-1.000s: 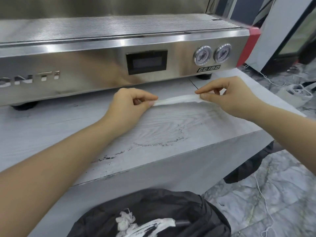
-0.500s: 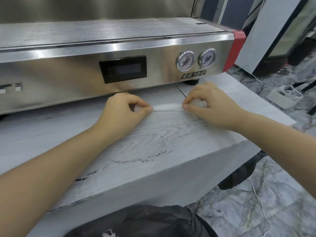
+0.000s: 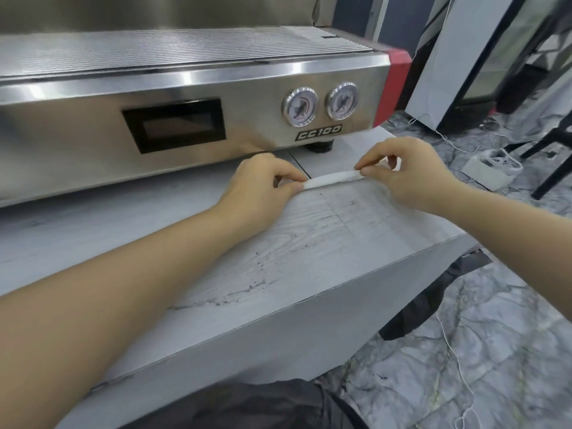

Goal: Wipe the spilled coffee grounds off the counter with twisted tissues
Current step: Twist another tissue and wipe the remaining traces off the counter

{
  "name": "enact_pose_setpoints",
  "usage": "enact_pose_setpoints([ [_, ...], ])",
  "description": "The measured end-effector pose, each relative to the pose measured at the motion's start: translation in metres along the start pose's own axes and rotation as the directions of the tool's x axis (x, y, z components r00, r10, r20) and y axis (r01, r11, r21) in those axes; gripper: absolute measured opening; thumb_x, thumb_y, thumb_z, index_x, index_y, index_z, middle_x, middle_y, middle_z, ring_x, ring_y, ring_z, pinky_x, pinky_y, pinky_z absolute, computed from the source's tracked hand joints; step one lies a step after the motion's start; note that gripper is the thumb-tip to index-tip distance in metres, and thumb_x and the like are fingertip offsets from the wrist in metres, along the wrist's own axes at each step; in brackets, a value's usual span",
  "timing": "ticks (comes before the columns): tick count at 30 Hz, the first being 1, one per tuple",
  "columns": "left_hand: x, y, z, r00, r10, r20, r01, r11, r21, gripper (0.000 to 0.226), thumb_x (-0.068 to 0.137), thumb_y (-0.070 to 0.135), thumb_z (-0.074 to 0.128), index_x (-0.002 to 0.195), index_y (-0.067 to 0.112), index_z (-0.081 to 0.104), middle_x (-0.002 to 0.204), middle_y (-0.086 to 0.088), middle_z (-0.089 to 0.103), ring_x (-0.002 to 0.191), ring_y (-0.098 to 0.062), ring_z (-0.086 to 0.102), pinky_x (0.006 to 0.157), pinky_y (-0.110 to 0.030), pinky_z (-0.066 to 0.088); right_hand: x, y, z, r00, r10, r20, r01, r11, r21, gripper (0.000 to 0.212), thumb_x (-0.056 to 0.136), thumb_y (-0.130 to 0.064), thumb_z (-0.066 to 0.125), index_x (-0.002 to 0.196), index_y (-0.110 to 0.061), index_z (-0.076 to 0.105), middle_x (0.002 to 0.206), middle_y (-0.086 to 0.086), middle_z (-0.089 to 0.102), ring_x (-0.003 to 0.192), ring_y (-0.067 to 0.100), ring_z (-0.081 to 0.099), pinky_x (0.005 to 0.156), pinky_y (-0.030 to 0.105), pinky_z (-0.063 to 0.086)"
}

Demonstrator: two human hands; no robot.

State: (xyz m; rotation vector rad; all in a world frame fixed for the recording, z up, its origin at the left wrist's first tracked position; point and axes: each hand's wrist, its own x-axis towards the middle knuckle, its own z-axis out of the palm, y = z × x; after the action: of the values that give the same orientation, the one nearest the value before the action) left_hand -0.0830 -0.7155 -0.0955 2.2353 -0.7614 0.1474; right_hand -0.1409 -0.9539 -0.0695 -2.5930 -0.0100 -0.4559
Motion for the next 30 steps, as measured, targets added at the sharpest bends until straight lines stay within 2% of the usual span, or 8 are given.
enact_pose_setpoints([
  [3,0.019,0.007,0.018,1.0,0.006,0.021,-0.006,1.0,0.005,0.012,0.089,0.03,0.07,0.098,0.034,0.076,0.085,0.008,0.064,0.077,-0.011,0.053,0.071,-0.03,0.047,-0.007,0.018,-0.009,0.999,0.014,-0.028,-0.016,0.997,-0.078,0.012,0.086,-0.015,0.069,0.088,-0.026,0.075,0.083,-0.012,0.064,0.07,-0.003,0.05,0.066,0.013,0.035],
  [5,0.028,0.012,0.027,0.999,0.014,0.029,-0.014,1.0,-0.021,0.014,0.088,0.028,0.071,0.098,0.036,0.077,0.085,0.007,0.067,0.076,-0.015,0.052,0.073,-0.035,0.05,-0.01,0.027,-0.012,0.998,0.015,-0.055,-0.021,0.993,-0.114,0.016,0.087,-0.016,0.069,0.09,-0.029,0.076,0.081,-0.007,0.062,0.072,0.0,0.048,0.065,0.018,0.033],
  [10,0.039,0.021,0.037,0.987,0.097,0.131,-0.09,0.994,-0.057,0.021,0.094,0.021,0.064,0.108,0.033,0.076,0.082,0.018,0.051,0.087,-0.013,0.051,0.079,-0.024,0.039,-0.019,0.036,-0.019,0.998,0.013,-0.061,-0.027,0.973,-0.228,0.021,0.089,-0.014,0.067,0.091,-0.032,0.078,0.074,-0.003,0.053,0.082,0.025,0.05,0.067,0.036,0.044],
  [14,0.035,0.019,0.03,0.937,0.255,0.238,-0.251,0.967,-0.048,0.028,0.095,0.012,0.061,0.112,0.029,0.075,0.094,-0.003,0.057,0.089,-0.018,0.054,0.083,-0.029,0.045,-0.041,0.031,-0.027,0.993,0.103,-0.06,-0.113,0.977,-0.18,0.025,0.089,-0.013,0.065,0.088,-0.035,0.077,0.083,0.004,0.06,0.086,0.024,0.052,0.074,0.039,0.048],
  [16,0.03,0.017,0.025,0.921,0.297,0.254,-0.29,0.955,-0.064,0.028,0.094,0.011,0.062,0.111,0.028,0.075,0.096,-0.008,0.058,0.089,-0.018,0.054,0.081,-0.023,0.044,-0.054,0.022,-0.027,0.991,0.126,-0.037,-0.131,0.977,-0.169,0.027,0.089,-0.012,0.064,0.089,-0.036,0.077,0.087,0.005,0.061,0.089,0.023,0.053,0.08,0.038,0.048],
  [18,0.023,0.012,0.018,0.907,0.324,0.271,-0.317,0.946,-0.067,0.028,0.094,0.009,0.063,0.111,0.028,0.075,0.096,-0.006,0.058,0.087,-0.015,0.052,0.077,-0.013,0.039,-0.065,0.009,-0.023,0.991,0.134,-0.023,-0.136,0.975,-0.176,0.028,0.089,-0.012,0.063,0.09,-0.036,0.077,0.086,0.003,0.06,0.092,0.024,0.053,0.082,0.033,0.046],
  [24,-0.004,-0.01,-0.015,0.878,0.365,0.31,-0.364,0.929,-0.064,0.033,0.093,0.008,0.062,0.11,0.033,0.075,0.093,0.004,0.056,0.086,-0.009,0.052,0.078,-0.018,0.04,-0.098,-0.046,-0.001,0.984,0.164,-0.065,-0.173,0.968,-0.184,0.026,0.09,-0.013,0.063,0.091,-0.035,0.077,0.075,-0.003,0.048,0.083,0.021,0.045,0.068,0.035,0.04],
  [30,-0.042,-0.039,-0.063,0.866,0.35,0.356,-0.337,0.936,-0.102,0.029,0.093,0.013,0.064,0.107,0.036,0.076,0.092,0.006,0.057,0.083,-0.01,0.053,0.073,-0.006,0.033,-0.125,-0.114,0.026,0.981,0.187,-0.048,-0.193,0.964,-0.182,0.025,0.092,-0.013,0.059,0.095,-0.032,0.076,0.079,-0.002,0.049,0.088,0.021,0.046,0.075,0.039,0.044],
])
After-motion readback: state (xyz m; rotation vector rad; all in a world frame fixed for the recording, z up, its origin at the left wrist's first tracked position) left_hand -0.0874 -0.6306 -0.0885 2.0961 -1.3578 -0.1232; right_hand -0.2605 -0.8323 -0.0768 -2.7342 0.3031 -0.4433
